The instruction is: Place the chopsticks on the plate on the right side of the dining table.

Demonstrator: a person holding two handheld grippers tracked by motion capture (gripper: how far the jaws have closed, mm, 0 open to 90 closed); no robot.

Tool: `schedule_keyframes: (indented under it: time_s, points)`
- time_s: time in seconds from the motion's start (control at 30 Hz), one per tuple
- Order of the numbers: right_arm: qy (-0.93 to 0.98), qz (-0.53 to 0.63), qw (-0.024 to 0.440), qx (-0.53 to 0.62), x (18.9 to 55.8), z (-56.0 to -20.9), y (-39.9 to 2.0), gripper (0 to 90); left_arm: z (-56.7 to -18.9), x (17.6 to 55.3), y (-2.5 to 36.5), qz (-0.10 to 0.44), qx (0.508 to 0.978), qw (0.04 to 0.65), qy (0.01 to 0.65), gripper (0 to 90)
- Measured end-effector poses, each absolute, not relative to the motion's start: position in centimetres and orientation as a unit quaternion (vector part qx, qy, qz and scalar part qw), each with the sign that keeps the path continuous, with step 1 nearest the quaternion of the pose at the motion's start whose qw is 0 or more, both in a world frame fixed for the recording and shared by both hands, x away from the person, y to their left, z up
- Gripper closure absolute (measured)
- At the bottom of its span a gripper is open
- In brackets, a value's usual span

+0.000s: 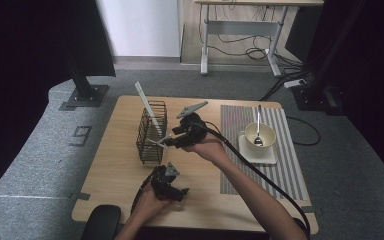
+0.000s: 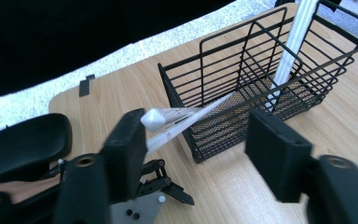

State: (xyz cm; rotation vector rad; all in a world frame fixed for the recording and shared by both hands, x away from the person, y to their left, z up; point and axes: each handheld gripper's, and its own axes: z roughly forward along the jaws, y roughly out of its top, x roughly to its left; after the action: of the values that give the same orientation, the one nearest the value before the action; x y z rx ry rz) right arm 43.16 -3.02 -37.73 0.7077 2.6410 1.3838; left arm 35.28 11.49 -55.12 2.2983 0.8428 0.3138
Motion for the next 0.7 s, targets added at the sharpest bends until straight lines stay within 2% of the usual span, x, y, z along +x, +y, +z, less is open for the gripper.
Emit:
schedule_keyframes:
  time_s: [0.37, 0.57, 0.7]
  points:
    - [0.868, 0.445, 0.1, 0.197, 42.7, -37.9, -1.7, 65.4, -55.1, 35.3, 11.5, 0.12, 0.88, 0.33, 0.321, 0.0]
    - [0.869, 0.445, 0.111, 0.187, 42.4, -37.8, -1.5, 81.0, -55.1, 35.3, 11.5, 0.12, 0.88, 0.328, 0.322, 0.0]
    - [0.867, 0.447, 0.11, 0.191, 42.6, -37.7, -1.5, 81.7, -55.1, 35.3, 11.5, 0.12, 0.88, 0.328, 0.322, 0.0]
